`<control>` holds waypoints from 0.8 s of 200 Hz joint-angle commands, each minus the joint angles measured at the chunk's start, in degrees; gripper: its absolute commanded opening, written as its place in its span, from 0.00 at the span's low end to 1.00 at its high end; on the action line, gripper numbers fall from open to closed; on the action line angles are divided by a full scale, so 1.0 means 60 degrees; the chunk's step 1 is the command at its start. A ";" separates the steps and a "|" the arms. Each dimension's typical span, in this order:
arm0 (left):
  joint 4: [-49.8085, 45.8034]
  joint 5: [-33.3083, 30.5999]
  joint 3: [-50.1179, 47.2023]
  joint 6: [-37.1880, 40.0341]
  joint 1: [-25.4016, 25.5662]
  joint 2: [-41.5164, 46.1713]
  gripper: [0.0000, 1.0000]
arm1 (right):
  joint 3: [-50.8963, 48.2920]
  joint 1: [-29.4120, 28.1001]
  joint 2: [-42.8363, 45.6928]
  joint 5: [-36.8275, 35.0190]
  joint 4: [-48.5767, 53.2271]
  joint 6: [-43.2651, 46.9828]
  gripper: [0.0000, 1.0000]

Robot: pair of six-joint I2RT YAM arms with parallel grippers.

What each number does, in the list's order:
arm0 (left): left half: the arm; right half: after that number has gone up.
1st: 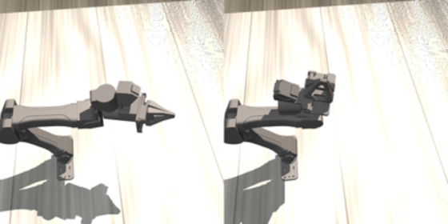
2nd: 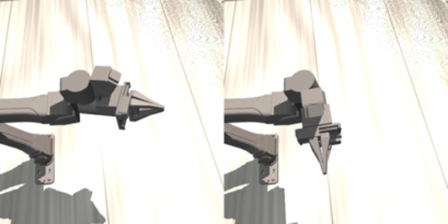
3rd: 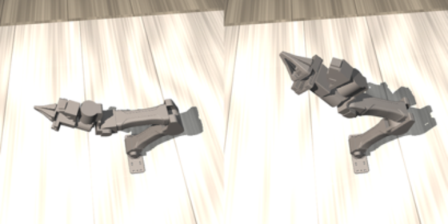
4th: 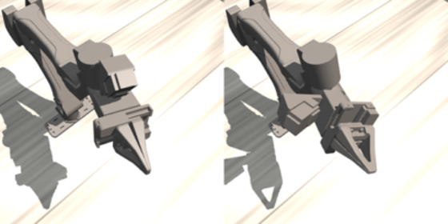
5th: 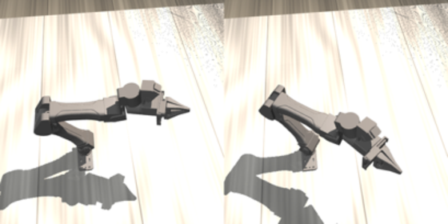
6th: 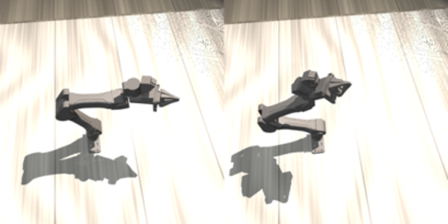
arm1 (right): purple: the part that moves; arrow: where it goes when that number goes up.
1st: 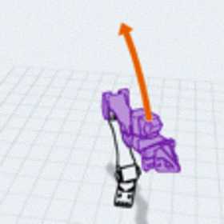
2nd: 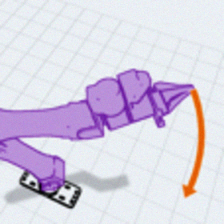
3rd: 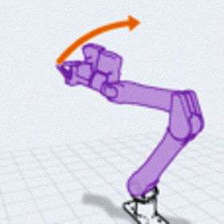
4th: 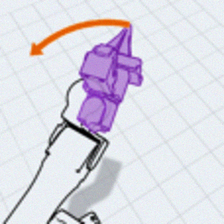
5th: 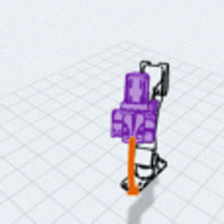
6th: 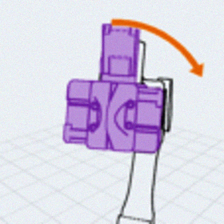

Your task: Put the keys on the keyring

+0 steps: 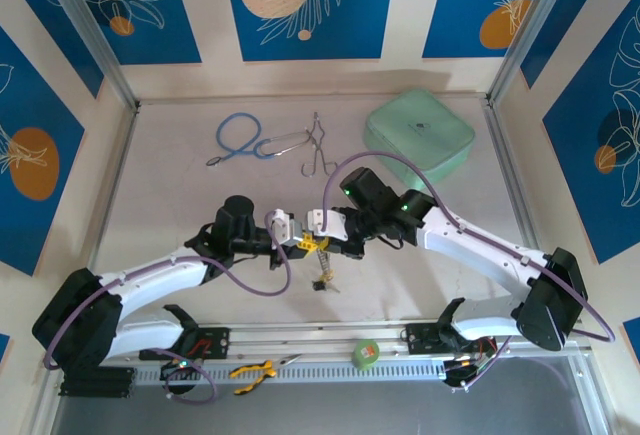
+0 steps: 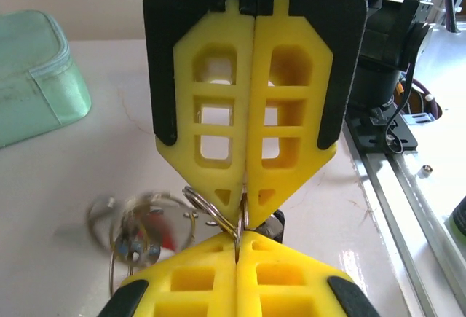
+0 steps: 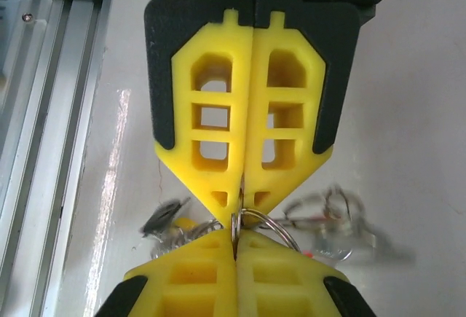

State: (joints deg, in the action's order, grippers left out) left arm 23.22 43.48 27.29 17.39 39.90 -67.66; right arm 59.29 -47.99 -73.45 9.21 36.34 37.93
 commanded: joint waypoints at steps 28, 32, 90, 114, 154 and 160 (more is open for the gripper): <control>0.0825 0.0433 -0.0080 -0.0123 0.0086 0.0232 0.00 | -0.1179 0.0912 0.1244 0.2220 -0.1912 -0.0780 0.23; 0.1034 0.0463 -0.0153 -0.0213 0.0076 0.0224 0.00 | -0.1363 0.0993 0.1354 0.2433 -0.2126 -0.0848 0.24; 0.2610 0.0791 -0.0534 -0.1066 0.0078 -0.0140 0.00 | -0.2346 0.1314 0.1504 0.3267 -0.3123 -0.1181 0.25; 0.2832 0.0889 -0.0564 -0.1220 0.0081 -0.0252 0.00 | -0.2482 0.1331 0.1453 0.3237 -0.3296 -0.1181 0.24; 0.3195 0.1011 -0.0616 -0.1417 0.0074 -0.0406 0.00 | -0.2516 0.1347 0.1373 0.3214 -0.3353 -0.1185 0.14; 0.3244 0.1014 -0.0622 -0.1446 0.0082 -0.0413 0.00 | -0.2505 0.1344 0.1360 0.3219 -0.3339 -0.1184 0.10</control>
State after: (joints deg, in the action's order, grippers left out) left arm 37.80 46.87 23.99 10.28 39.99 -69.76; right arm 44.82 -40.07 -64.84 26.22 17.15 31.07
